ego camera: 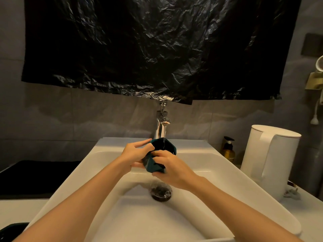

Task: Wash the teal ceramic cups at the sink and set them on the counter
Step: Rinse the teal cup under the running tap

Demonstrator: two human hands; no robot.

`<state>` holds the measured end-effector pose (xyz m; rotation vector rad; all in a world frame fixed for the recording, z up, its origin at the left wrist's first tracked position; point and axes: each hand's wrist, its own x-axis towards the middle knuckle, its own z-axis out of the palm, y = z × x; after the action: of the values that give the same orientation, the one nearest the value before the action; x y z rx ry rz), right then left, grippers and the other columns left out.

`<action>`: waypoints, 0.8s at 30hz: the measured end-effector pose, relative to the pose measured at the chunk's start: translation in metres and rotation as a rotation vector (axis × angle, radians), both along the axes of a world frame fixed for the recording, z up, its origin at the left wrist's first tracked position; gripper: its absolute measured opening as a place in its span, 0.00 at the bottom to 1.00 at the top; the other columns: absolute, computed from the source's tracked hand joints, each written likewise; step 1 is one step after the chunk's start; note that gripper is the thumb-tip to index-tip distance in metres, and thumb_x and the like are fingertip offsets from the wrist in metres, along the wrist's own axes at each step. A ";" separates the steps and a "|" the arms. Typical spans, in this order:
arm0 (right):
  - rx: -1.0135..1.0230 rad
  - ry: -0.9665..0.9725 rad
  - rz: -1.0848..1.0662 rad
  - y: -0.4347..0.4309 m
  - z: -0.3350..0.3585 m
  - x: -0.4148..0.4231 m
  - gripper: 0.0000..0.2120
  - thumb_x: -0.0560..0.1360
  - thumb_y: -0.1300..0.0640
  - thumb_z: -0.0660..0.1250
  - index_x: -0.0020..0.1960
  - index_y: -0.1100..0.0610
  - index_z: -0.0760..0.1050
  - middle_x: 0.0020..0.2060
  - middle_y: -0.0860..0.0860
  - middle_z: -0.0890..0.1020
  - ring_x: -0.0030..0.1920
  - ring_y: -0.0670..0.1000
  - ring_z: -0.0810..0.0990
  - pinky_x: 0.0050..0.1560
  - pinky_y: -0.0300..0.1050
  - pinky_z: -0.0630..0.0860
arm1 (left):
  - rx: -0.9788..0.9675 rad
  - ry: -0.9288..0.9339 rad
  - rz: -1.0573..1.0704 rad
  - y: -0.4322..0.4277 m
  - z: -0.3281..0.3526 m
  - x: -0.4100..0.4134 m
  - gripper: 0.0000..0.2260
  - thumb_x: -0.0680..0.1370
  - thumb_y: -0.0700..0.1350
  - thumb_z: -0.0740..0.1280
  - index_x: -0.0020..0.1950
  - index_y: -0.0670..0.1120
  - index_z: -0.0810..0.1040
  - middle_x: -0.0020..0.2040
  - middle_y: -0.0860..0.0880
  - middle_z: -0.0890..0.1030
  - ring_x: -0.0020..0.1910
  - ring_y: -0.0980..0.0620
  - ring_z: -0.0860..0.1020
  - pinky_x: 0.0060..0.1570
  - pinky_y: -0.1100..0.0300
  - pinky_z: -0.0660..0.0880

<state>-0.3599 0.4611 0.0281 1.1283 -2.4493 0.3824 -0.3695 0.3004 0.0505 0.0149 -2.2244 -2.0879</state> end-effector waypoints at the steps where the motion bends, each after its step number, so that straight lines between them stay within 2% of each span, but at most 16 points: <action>1: 0.085 0.057 -0.010 0.003 0.001 -0.003 0.21 0.73 0.55 0.70 0.65 0.57 0.74 0.66 0.50 0.75 0.66 0.51 0.70 0.67 0.48 0.69 | 0.012 -0.009 -0.007 0.000 -0.001 0.000 0.14 0.75 0.44 0.69 0.60 0.51 0.79 0.48 0.46 0.82 0.43 0.47 0.82 0.34 0.56 0.81; 3: 0.292 0.198 -0.101 0.009 0.004 -0.007 0.30 0.74 0.47 0.67 0.72 0.58 0.65 0.70 0.52 0.70 0.71 0.51 0.66 0.75 0.48 0.53 | 0.024 -0.032 -0.021 0.002 -0.003 0.001 0.14 0.75 0.44 0.69 0.60 0.50 0.79 0.48 0.46 0.82 0.43 0.47 0.82 0.36 0.55 0.82; 4: 0.368 0.251 -0.178 0.011 0.005 -0.007 0.32 0.74 0.44 0.65 0.73 0.59 0.63 0.70 0.53 0.71 0.71 0.52 0.67 0.75 0.46 0.50 | 0.028 -0.042 -0.025 0.002 -0.004 0.000 0.13 0.75 0.44 0.69 0.60 0.50 0.79 0.47 0.46 0.82 0.43 0.46 0.82 0.37 0.54 0.82; 6: 0.366 0.259 -0.240 0.011 0.004 -0.006 0.29 0.75 0.42 0.63 0.70 0.58 0.67 0.64 0.53 0.76 0.63 0.53 0.74 0.70 0.44 0.62 | 0.028 -0.063 -0.026 0.003 -0.007 0.000 0.11 0.75 0.44 0.68 0.58 0.49 0.79 0.46 0.46 0.82 0.41 0.45 0.82 0.37 0.53 0.82; 7: 0.311 0.212 -0.210 0.009 0.003 -0.003 0.26 0.75 0.43 0.63 0.68 0.56 0.69 0.62 0.52 0.78 0.60 0.53 0.75 0.64 0.44 0.69 | 0.027 -0.079 -0.030 0.003 -0.008 0.000 0.09 0.76 0.44 0.68 0.55 0.49 0.80 0.46 0.45 0.82 0.41 0.44 0.83 0.38 0.52 0.82; 8: 0.252 0.158 -0.159 0.007 0.003 -0.001 0.24 0.75 0.44 0.64 0.67 0.54 0.70 0.61 0.51 0.79 0.59 0.53 0.75 0.63 0.46 0.71 | 0.028 -0.101 -0.041 0.004 -0.009 0.000 0.07 0.76 0.44 0.67 0.53 0.49 0.80 0.46 0.44 0.82 0.41 0.43 0.83 0.40 0.50 0.82; 10: 0.249 0.143 -0.093 0.005 0.003 -0.006 0.25 0.74 0.43 0.64 0.68 0.52 0.71 0.63 0.48 0.77 0.65 0.51 0.72 0.72 0.50 0.61 | 0.035 -0.136 -0.067 0.005 -0.010 0.000 0.04 0.77 0.45 0.66 0.49 0.48 0.79 0.47 0.42 0.82 0.43 0.43 0.83 0.43 0.47 0.81; 12: 0.251 0.137 -0.136 0.012 0.009 -0.009 0.25 0.73 0.36 0.60 0.62 0.51 0.76 0.58 0.47 0.81 0.63 0.49 0.73 0.75 0.50 0.51 | 0.055 -0.160 -0.065 0.008 -0.010 -0.001 0.06 0.78 0.46 0.65 0.49 0.45 0.78 0.47 0.40 0.82 0.42 0.43 0.83 0.40 0.49 0.82; 13: 0.197 0.095 -0.167 0.017 0.015 -0.008 0.25 0.74 0.35 0.57 0.57 0.51 0.80 0.54 0.47 0.82 0.59 0.48 0.75 0.74 0.48 0.53 | 0.079 -0.174 -0.051 0.010 -0.010 -0.001 0.06 0.78 0.46 0.64 0.49 0.44 0.77 0.47 0.40 0.82 0.41 0.43 0.82 0.38 0.50 0.82; 14: 0.098 0.038 -0.196 0.023 0.020 -0.007 0.24 0.77 0.37 0.55 0.51 0.53 0.82 0.50 0.48 0.83 0.56 0.48 0.76 0.71 0.46 0.60 | 0.114 -0.191 -0.035 0.011 -0.009 -0.002 0.06 0.78 0.45 0.64 0.49 0.43 0.76 0.47 0.40 0.81 0.42 0.43 0.82 0.38 0.49 0.81; 16: -0.189 -0.078 -0.232 0.031 0.022 -0.008 0.19 0.80 0.47 0.56 0.47 0.56 0.81 0.50 0.51 0.80 0.54 0.49 0.75 0.60 0.46 0.71 | 0.195 -0.226 -0.025 0.014 -0.009 -0.004 0.05 0.79 0.44 0.62 0.49 0.42 0.74 0.48 0.40 0.79 0.47 0.42 0.80 0.44 0.44 0.80; 18: -0.419 -0.196 -0.283 0.030 0.020 -0.014 0.10 0.80 0.53 0.60 0.55 0.54 0.77 0.55 0.51 0.74 0.57 0.49 0.72 0.61 0.45 0.72 | 0.253 -0.251 -0.053 0.018 -0.009 -0.004 0.06 0.79 0.44 0.62 0.51 0.41 0.74 0.49 0.40 0.78 0.51 0.40 0.78 0.44 0.43 0.80; 20: -0.599 -0.525 -0.347 0.024 0.019 -0.018 0.16 0.78 0.56 0.61 0.64 0.50 0.67 0.58 0.53 0.70 0.58 0.52 0.73 0.58 0.48 0.76 | 0.266 -0.267 -0.069 0.026 -0.010 -0.003 0.08 0.79 0.44 0.62 0.56 0.41 0.74 0.54 0.39 0.78 0.53 0.39 0.78 0.38 0.44 0.81; 22: -0.781 -0.843 -0.411 0.021 0.021 -0.020 0.18 0.78 0.59 0.59 0.66 0.52 0.61 0.56 0.55 0.72 0.53 0.53 0.75 0.51 0.48 0.79 | 0.280 -0.276 -0.113 0.035 -0.013 -0.002 0.11 0.80 0.43 0.62 0.60 0.41 0.72 0.57 0.37 0.77 0.52 0.39 0.79 0.34 0.46 0.81; 23: -0.804 -0.859 -0.443 0.022 0.023 -0.021 0.16 0.78 0.60 0.56 0.65 0.54 0.62 0.56 0.56 0.74 0.53 0.54 0.76 0.52 0.49 0.79 | 0.259 -0.274 -0.150 0.037 -0.015 -0.002 0.12 0.80 0.41 0.60 0.62 0.42 0.70 0.57 0.37 0.77 0.50 0.40 0.80 0.35 0.47 0.81; 24: -0.761 -0.783 -0.478 0.025 0.023 -0.023 0.15 0.78 0.61 0.55 0.64 0.54 0.64 0.56 0.56 0.75 0.53 0.54 0.75 0.54 0.50 0.77 | 0.210 -0.269 -0.187 0.039 -0.018 -0.002 0.13 0.79 0.39 0.59 0.64 0.43 0.68 0.57 0.37 0.77 0.49 0.41 0.80 0.37 0.47 0.81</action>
<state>-0.3831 0.4862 0.0510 0.0377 -2.6203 1.6456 -0.3720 0.3397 0.0321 0.1133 -2.2093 -2.5505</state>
